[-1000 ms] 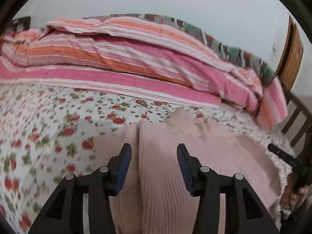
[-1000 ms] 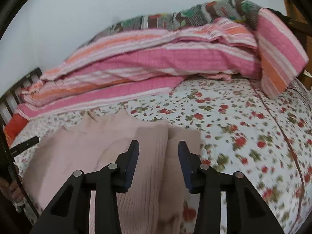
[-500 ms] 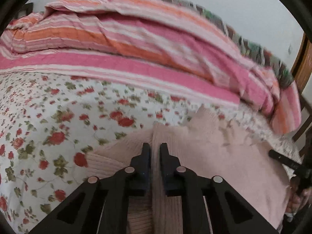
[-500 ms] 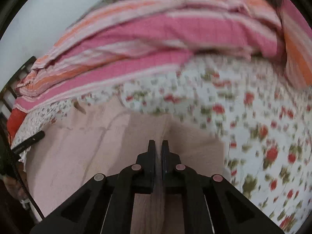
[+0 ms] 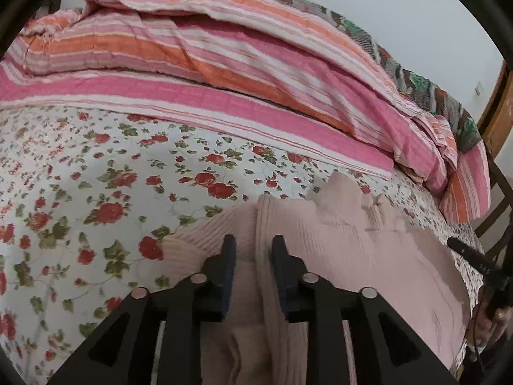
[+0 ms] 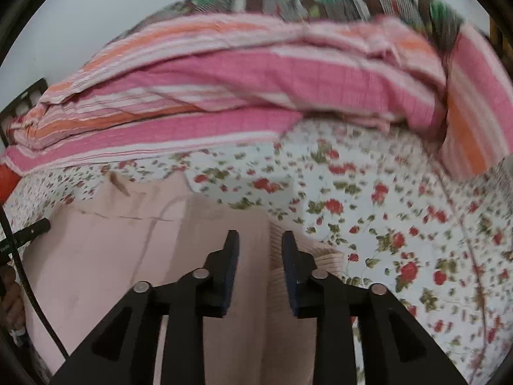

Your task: Fold small clothes

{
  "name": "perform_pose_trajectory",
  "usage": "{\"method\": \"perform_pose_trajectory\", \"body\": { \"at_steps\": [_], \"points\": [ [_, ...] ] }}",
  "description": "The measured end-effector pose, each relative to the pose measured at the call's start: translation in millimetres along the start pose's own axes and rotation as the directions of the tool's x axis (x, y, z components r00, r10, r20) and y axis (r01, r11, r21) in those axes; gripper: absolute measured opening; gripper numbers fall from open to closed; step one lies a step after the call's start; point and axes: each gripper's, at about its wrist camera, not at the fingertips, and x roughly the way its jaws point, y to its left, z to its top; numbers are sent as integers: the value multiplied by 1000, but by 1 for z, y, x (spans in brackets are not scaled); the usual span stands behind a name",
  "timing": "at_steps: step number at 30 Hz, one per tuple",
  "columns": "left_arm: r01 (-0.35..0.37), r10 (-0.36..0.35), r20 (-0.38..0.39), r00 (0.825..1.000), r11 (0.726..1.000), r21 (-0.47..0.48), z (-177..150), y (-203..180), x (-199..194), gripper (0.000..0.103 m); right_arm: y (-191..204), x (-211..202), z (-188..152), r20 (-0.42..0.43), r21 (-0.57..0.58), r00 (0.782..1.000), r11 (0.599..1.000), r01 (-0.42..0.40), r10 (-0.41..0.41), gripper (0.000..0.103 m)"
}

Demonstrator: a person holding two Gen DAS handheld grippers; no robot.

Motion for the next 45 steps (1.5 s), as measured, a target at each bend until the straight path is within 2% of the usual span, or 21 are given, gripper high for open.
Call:
{"method": "perform_pose_trajectory", "body": {
  "at_steps": [2, 5, 8, 10, 11, 12, 14, 16, 20, 23, 27, 33, 36, 45],
  "points": [
    [8, -8, 17, 1000, 1000, 3, -3, 3, -8, 25, 13, -12, 1, 16, -28, 1000, 1000, 8, -8, 42],
    [17, -17, 23, 1000, 1000, -10, -7, 12, -16, 26, 41, -21, 2, 23, -59, 999, 997, -43, 45, 52],
    [19, -18, 16, 1000, 1000, -16, -13, 21, -20, 26, 73, -8, 4, -36, -84, 994, 991, -105, 102, 52],
    [11, -10, 21, 1000, 1000, -3, -19, 28, -27, 26, 93, 6, 3, -70, -106, 993, 989, -102, 95, 52],
    [-5, 5, 26, 1000, 1000, 0, -21, 30, -29, 30, 101, 12, 1, -83, -119, 993, 988, -94, 84, 52],
    [-28, 28, 32, 999, 1000, 0, -23, 35, -32, 45, 108, 19, 1, -102, -131, 992, 988, -86, 73, 52],
    [-28, 28, 49, 998, 1000, -10, -27, 46, -36, 66, 119, 36, 1, -154, -134, 987, 989, -68, 47, 52],
    [-9, 11, 68, 998, 1000, -22, -31, 58, -40, 66, 124, 50, 3, -185, -121, 982, 991, -52, 29, 52],
    [24, -18, 88, 996, 998, -61, -36, 76, -36, 65, 126, 63, 8, -193, -110, 981, 994, -27, 5, 52],
    [-3, 7, 104, 995, 999, -36, -38, 70, -37, 65, 125, 73, 12, -214, -107, 977, 994, -7, -16, 52],
    [-28, 28, 108, 994, 1000, -9, -40, 64, -37, 65, 132, 75, 9, -201, -140, 978, 990, 20, -48, 52],
    [17, -12, 110, 994, 999, -42, -43, 73, -40, 65, 126, 51, -4, -203, -118, 979, 993, -7, -18, 51],
    [31, -27, 85, 996, 998, -56, -44, 75, -43, 65, 126, 30, -15, -190, -125, 982, 992, -19, -5, 49],
    [58, -52, 86, 995, 996, -72, -71, 74, -78, 65, 127, -8, -50, -171, -133, 985, 991, -33, 10, 49]
  ]
}}
